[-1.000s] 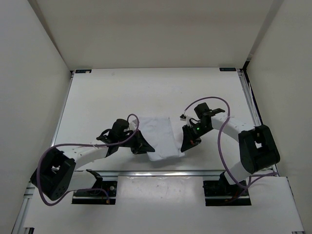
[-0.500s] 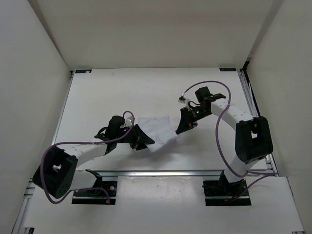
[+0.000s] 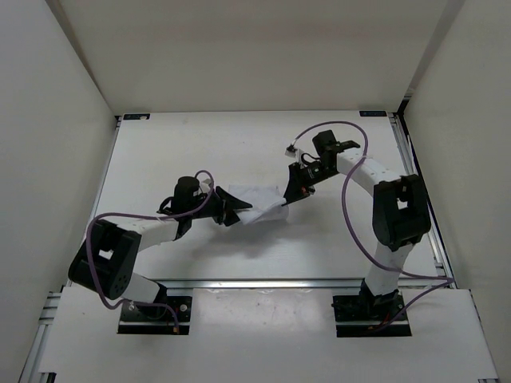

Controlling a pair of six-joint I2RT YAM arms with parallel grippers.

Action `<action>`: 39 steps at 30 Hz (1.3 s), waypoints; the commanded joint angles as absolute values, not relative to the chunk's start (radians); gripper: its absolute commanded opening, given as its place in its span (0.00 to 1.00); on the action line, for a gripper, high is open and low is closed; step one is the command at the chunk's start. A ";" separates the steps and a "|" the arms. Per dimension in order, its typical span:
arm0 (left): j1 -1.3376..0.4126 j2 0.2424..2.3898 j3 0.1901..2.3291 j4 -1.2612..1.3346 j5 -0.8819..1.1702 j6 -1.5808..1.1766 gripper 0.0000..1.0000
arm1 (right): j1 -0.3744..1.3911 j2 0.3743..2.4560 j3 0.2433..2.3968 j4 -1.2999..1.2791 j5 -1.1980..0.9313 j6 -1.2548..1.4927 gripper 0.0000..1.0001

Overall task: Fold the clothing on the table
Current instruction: Fold the skirt

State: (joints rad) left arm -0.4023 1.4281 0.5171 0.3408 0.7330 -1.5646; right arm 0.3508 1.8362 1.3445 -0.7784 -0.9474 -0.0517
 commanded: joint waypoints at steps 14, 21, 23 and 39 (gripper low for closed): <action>-0.359 1.683 0.675 0.615 0.784 -1.818 0.99 | 0.261 2.074 1.652 -0.758 -1.005 -0.023 0.14; -0.344 1.695 0.643 0.595 0.787 -1.787 0.99 | 0.195 2.121 1.724 -0.759 -0.973 -0.023 0.55; -0.338 1.700 0.640 0.583 0.792 -1.772 0.99 | 0.186 2.121 1.726 -0.762 -0.965 -0.026 0.72; -0.408 1.674 0.804 0.312 0.766 -1.112 0.99 | 0.291 2.143 1.745 -0.994 -1.224 -0.307 0.00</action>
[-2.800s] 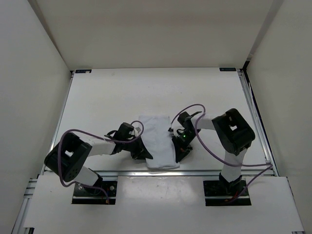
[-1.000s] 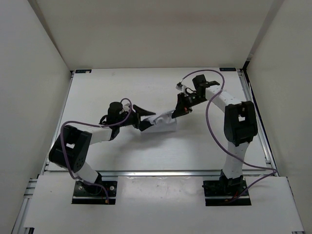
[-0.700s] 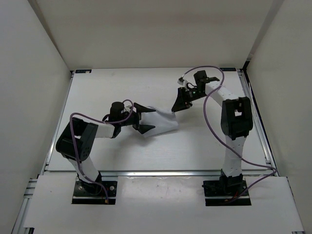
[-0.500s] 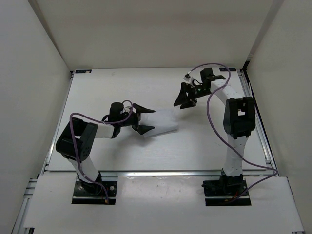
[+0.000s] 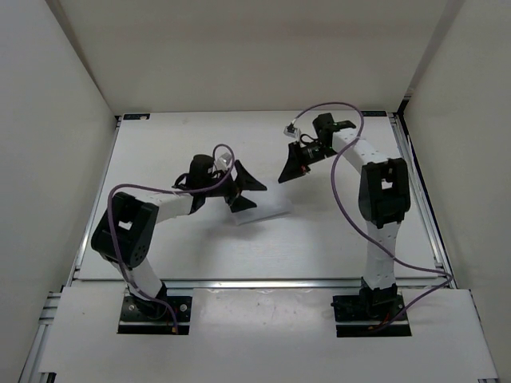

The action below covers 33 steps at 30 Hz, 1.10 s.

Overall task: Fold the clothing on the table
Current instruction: Fold the skirt

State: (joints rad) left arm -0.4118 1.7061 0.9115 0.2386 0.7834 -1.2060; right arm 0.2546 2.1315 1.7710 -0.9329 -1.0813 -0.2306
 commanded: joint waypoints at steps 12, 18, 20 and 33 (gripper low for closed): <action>-0.345 1.854 0.710 0.352 0.765 -1.104 0.99 | 0.367 2.419 1.686 -0.813 -1.140 -0.046 0.00; -0.368 1.820 0.713 0.362 0.787 -1.144 0.99 | 0.345 2.470 1.775 -0.808 -0.913 -0.043 0.00; -0.370 1.738 0.719 0.361 0.795 -1.146 0.99 | 0.313 2.413 1.785 -0.807 -0.963 -0.061 0.00; -0.345 1.678 0.794 0.477 0.724 -1.204 0.00 | 0.149 2.145 1.711 -0.865 -1.187 -0.122 0.00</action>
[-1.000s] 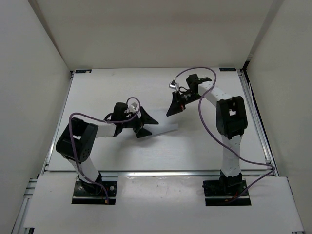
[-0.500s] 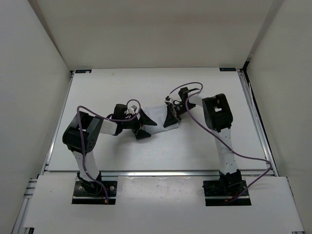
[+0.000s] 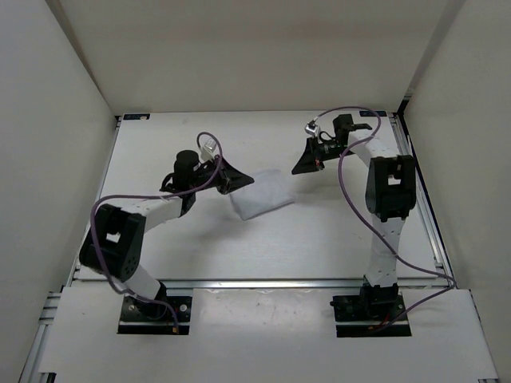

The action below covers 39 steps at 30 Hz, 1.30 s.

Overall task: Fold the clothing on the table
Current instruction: Fold the skirt

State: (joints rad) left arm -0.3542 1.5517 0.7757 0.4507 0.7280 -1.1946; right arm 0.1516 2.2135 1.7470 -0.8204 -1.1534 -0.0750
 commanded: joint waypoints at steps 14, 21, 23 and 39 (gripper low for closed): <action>-0.380 2.029 0.854 0.584 0.741 -1.160 0.00 | 0.005 2.033 1.729 -1.037 -1.100 -0.271 0.00; -0.370 1.852 0.859 0.501 0.713 -1.080 0.00 | 0.047 1.958 1.718 -1.048 -0.978 -0.305 0.00; -0.377 1.754 0.987 0.309 0.657 -0.960 0.14 | 0.064 1.907 1.709 -0.994 -0.877 -0.275 0.07; -0.207 0.999 1.082 -0.916 0.230 -0.434 0.99 | 0.054 1.651 1.447 -0.910 -0.537 -0.288 0.97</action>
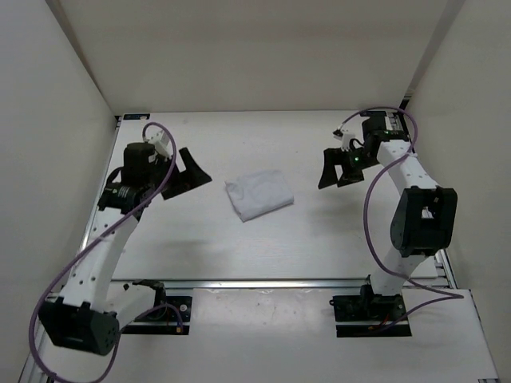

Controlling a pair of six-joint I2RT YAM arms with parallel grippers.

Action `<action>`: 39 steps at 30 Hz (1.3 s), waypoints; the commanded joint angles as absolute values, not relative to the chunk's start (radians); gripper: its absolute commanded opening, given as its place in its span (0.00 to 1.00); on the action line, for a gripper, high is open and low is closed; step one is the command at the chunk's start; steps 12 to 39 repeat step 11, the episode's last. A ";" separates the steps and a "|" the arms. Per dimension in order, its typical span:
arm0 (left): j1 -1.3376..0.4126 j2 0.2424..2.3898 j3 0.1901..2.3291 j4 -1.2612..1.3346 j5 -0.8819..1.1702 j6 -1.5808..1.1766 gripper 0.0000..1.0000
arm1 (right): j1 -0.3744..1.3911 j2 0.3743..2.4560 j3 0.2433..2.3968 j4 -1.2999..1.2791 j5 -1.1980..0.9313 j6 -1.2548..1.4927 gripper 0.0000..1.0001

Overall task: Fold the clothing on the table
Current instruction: Fold the skirt

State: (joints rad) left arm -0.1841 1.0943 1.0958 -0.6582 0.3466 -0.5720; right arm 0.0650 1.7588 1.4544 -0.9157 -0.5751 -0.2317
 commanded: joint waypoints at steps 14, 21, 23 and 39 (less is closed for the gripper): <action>-0.143 0.760 0.974 -1.092 0.134 -0.322 0.99 | 0.049 1.493 1.280 -1.000 -0.490 -0.362 0.99; -0.143 0.760 0.974 -1.092 0.134 -0.322 0.99 | 0.049 1.493 1.280 -1.000 -0.490 -0.362 0.99; -0.143 0.760 0.974 -1.092 0.134 -0.322 0.99 | 0.049 1.493 1.280 -1.000 -0.490 -0.362 0.99; -0.143 0.760 0.974 -1.092 0.134 -0.322 0.99 | 0.049 1.493 1.280 -1.000 -0.490 -0.362 0.99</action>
